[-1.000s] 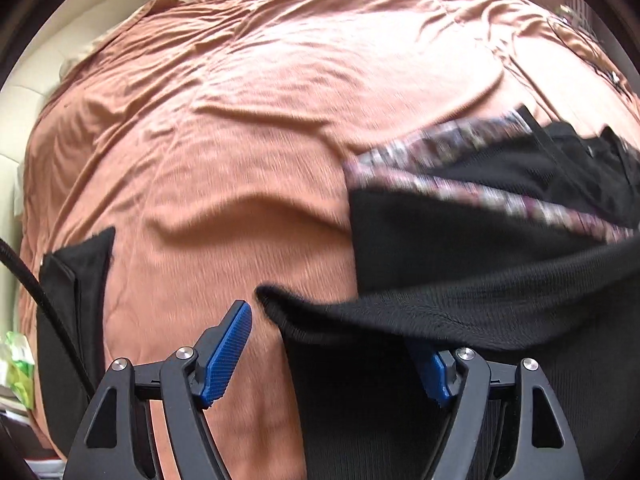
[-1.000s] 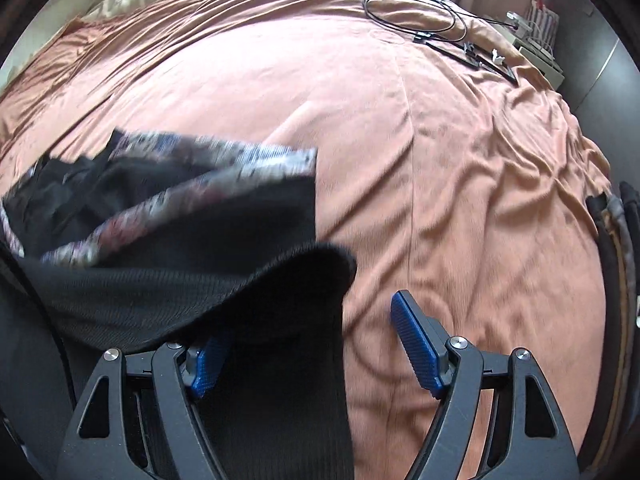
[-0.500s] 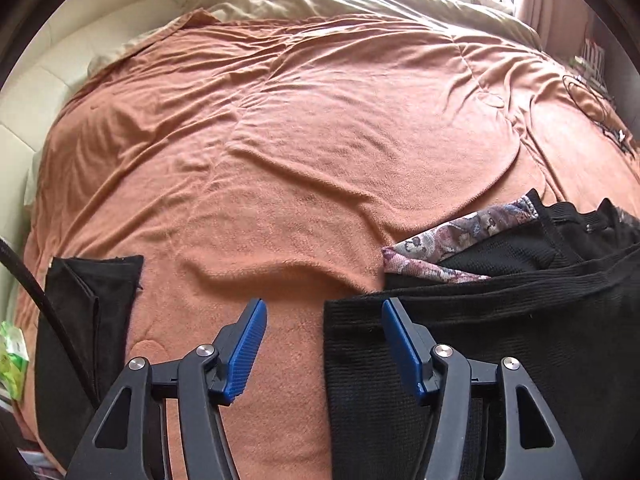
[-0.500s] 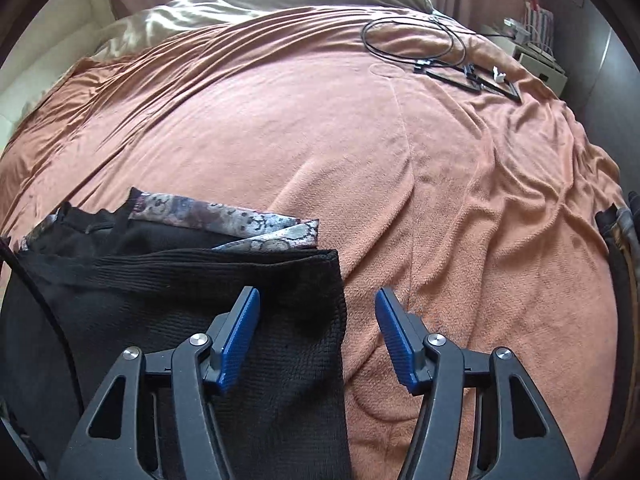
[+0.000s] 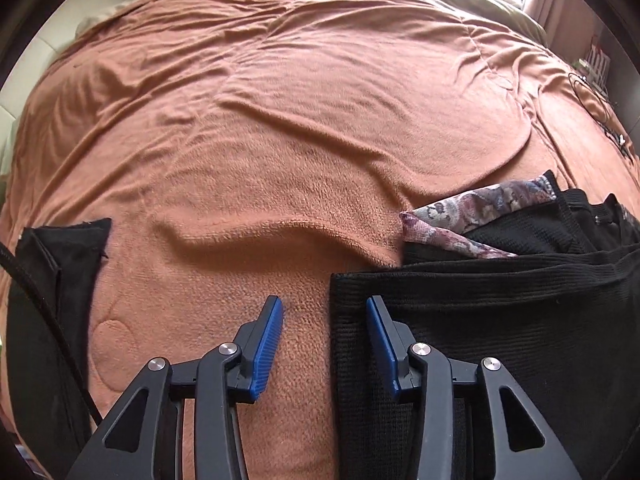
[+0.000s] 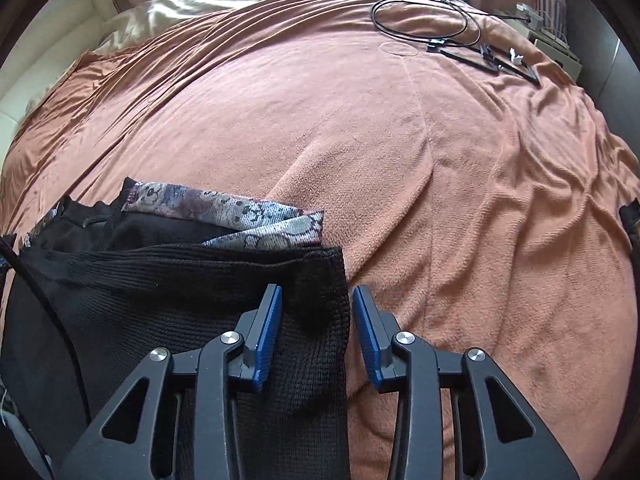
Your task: Fold small clothes
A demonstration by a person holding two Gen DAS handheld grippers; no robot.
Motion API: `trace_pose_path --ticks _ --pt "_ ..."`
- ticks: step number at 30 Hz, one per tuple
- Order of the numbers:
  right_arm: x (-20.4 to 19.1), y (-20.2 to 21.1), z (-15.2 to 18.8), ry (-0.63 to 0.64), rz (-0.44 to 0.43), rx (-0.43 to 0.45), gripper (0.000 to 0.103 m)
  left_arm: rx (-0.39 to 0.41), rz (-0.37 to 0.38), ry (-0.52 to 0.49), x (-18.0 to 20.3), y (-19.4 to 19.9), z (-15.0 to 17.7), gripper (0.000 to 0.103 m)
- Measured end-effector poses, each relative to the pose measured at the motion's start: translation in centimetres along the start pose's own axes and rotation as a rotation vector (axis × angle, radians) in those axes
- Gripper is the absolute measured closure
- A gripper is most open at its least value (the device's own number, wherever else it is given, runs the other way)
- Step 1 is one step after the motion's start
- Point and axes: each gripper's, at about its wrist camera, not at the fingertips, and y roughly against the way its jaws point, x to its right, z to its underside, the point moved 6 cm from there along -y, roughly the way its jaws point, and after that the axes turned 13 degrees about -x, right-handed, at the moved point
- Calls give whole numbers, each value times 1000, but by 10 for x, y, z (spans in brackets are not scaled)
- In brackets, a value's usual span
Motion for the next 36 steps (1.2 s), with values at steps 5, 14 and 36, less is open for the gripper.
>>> trace_pose_path --ticks 5,14,36 --pt "-3 8 0 -11 -15 35 95 16 40 -6 4 0 -1 87" --pt "-3 49 13 -1 11 100 99 90 -28 -24 8 37 -2 93" --pt "4 32 -37 -33 73 101 99 150 -81 7 20 46 -82 94"
